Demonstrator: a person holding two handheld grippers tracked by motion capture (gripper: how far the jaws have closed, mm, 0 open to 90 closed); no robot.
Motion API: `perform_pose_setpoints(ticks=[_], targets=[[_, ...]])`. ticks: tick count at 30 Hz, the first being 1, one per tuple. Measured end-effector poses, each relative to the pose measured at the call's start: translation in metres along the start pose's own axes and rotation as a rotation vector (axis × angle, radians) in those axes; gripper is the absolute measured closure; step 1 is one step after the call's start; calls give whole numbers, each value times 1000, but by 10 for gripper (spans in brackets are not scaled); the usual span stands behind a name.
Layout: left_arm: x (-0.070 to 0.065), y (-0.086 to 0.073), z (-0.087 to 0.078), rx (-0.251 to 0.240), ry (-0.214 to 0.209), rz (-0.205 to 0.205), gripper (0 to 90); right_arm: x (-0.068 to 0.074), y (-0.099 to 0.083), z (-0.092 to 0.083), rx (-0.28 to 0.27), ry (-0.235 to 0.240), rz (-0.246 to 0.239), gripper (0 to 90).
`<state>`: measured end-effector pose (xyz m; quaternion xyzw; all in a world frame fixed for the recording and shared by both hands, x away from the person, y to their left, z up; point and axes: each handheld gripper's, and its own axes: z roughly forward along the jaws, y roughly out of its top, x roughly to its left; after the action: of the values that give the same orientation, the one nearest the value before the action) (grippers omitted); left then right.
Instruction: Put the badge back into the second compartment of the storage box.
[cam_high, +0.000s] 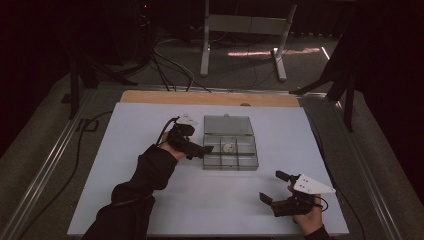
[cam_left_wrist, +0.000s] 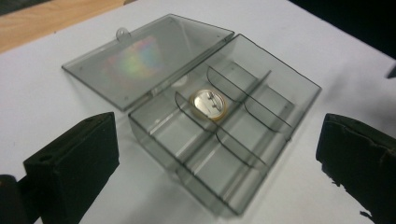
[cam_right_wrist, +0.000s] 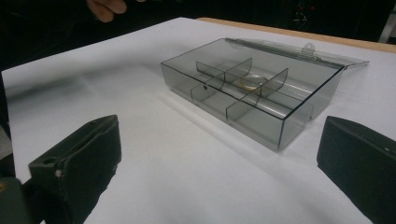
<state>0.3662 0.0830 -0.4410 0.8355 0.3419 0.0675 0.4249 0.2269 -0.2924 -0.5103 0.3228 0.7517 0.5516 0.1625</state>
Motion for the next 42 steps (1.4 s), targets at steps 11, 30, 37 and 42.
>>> perform_pose_setpoints(ticks=[11, 30, 37, 42], targets=[[17, -48, -32, -13, 29, -45, 0, 0, 0, 0, 2, -3, 4, 2], [21, -141, -75, -29, 81, -114, 0, 0, 0, 1, 8, -4, 5, 2], [18, -163, -88, -42, 102, -135, 0, 0, 0, 1, 8, -5, 4, 2], [15, -178, -93, -68, 97, -146, 0, 0, 0, 1, 13, -2, 3, 2]])
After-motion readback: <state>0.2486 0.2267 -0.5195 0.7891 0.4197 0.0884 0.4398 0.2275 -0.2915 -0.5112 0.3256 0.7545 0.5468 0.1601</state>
